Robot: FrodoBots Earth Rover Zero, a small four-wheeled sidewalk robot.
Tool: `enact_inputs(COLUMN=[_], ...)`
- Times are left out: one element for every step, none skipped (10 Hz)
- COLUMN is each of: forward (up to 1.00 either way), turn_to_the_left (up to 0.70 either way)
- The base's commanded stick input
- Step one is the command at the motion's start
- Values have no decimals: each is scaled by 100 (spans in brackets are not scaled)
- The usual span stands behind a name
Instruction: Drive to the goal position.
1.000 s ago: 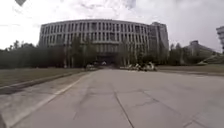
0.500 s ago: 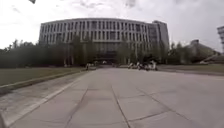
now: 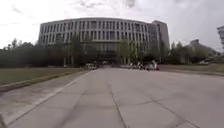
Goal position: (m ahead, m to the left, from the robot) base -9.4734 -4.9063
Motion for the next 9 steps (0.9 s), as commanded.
enact_inputs(forward=[70, 70, 70, 70, 70, 70, 70, 70, 70], turn_to_the_left=[-1, -1, -1, -1, -1, -1, -1, -1, -1])
